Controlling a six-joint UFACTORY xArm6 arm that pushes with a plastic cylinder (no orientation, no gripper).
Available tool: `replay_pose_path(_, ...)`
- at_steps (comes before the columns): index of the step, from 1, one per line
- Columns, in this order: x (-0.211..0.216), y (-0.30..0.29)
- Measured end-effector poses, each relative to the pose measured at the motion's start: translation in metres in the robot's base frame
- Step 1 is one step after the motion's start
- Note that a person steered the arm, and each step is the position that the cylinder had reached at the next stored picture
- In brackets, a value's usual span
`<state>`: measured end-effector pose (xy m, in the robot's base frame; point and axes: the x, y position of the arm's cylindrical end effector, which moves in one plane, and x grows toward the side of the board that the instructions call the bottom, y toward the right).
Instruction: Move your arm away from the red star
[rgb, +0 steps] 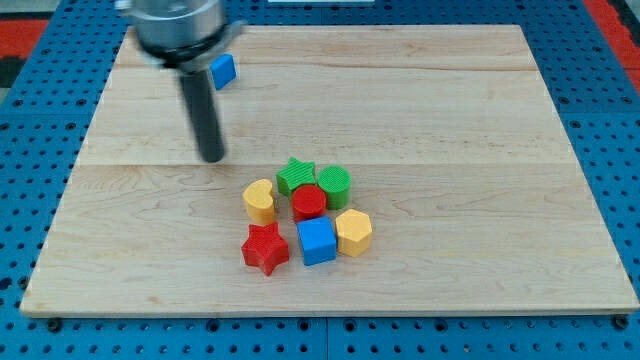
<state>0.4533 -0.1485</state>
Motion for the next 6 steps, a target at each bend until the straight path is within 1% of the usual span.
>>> replay_pose_path(1, 0.07, 0.056)
replay_pose_path(2, 0.079, 0.061)
replay_pose_path(3, 0.072, 0.012)
replay_pose_path(4, 0.002, -0.016)
replay_pose_path(5, -0.08, -0.077)
replay_pose_path(6, -0.165, -0.061)
